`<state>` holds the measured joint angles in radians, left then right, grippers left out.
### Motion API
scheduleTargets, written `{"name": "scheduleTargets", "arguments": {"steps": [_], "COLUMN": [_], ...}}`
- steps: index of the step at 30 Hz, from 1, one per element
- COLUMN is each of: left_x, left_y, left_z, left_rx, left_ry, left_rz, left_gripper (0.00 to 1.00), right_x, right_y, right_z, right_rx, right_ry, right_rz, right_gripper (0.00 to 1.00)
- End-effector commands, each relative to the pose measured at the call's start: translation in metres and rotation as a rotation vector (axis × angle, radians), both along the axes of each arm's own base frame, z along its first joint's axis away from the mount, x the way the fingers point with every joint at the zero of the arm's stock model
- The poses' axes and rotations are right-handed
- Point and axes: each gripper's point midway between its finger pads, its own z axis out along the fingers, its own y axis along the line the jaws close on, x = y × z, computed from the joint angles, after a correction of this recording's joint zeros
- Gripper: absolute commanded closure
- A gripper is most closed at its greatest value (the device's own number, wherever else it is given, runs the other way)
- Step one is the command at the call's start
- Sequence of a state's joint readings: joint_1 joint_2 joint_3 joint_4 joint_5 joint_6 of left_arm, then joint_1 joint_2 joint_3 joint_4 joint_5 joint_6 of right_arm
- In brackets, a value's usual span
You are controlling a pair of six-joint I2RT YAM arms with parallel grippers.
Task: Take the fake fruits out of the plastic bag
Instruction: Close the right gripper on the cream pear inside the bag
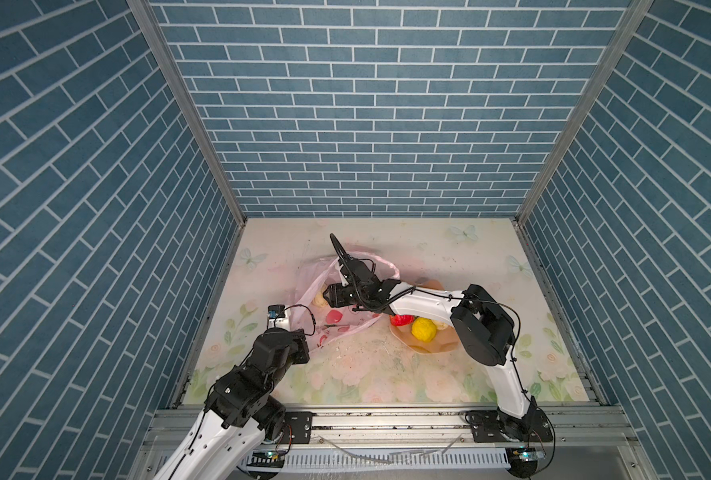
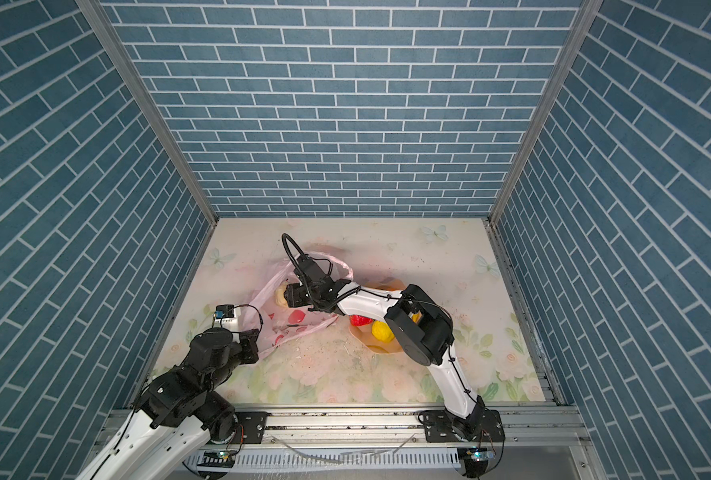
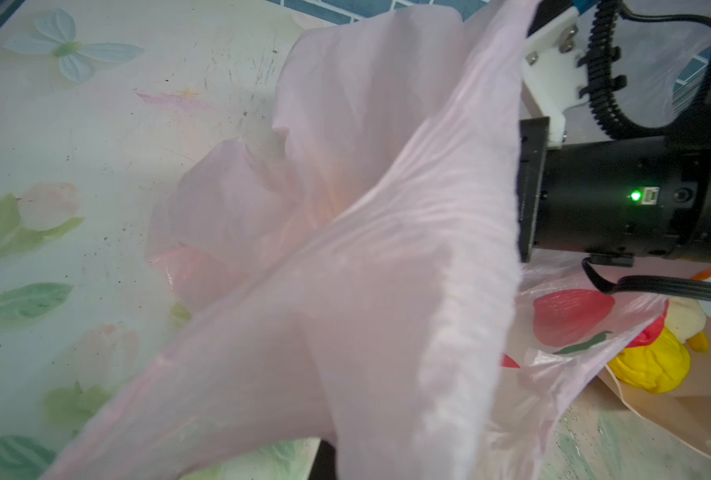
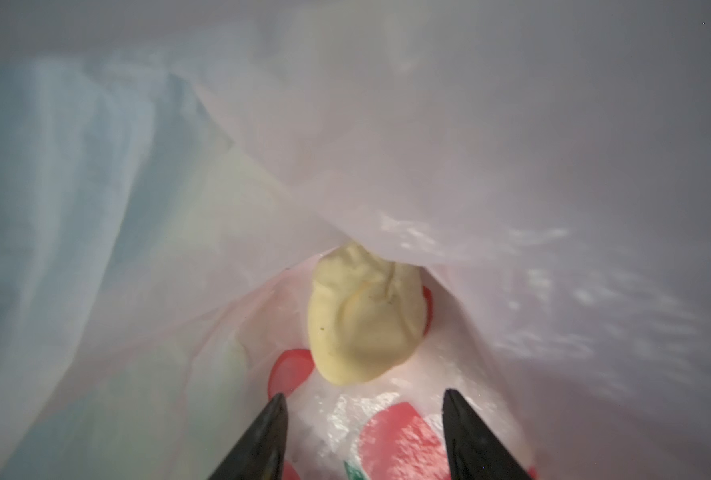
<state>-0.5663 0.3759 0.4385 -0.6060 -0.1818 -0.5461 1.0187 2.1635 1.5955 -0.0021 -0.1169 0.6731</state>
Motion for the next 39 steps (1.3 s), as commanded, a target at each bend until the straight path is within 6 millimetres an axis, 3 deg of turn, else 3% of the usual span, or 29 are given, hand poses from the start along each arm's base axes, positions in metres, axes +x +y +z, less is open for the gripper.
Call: {"name": "scheduleTargets", "arguments": {"steps": [1,8,18,35,39], "left_x": [0.007,0.01,0.004,-0.005,-0.006], "left_y": [-0.012,-0.022,-0.024,-0.024,-0.023], "left_z": [0.002,0.0,-0.001,0.003,0.001], "left_rx": [-0.025,-0.067,-0.089,-0.108,-0.106], "left_ry": [-0.033,-0.048,-0.051,-0.054,-0.05], "left_rz": [-0.042,-0.071,-0.091,-0.122,-0.118], "left_gripper": [0.92,0.93,0.94,0.94,0.94], "right_x": [-0.006,0.006,0.016,0.034,0.036], "right_y": [0.019,0.028,0.037,0.064,0.066], "right_z": [-0.009,-0.021,-0.019,-0.042,-0.044], "right_rx": [-0.014,-0.092,-0.143,-0.176,-0.171], "right_ry": [0.026,-0.001,-0.057,-0.052,-0.048], "right_rz": [0.046,0.0,-0.031,-0.029,-0.033], "right_gripper": [0.33,0.27,0.22,0.21,0.27]}}
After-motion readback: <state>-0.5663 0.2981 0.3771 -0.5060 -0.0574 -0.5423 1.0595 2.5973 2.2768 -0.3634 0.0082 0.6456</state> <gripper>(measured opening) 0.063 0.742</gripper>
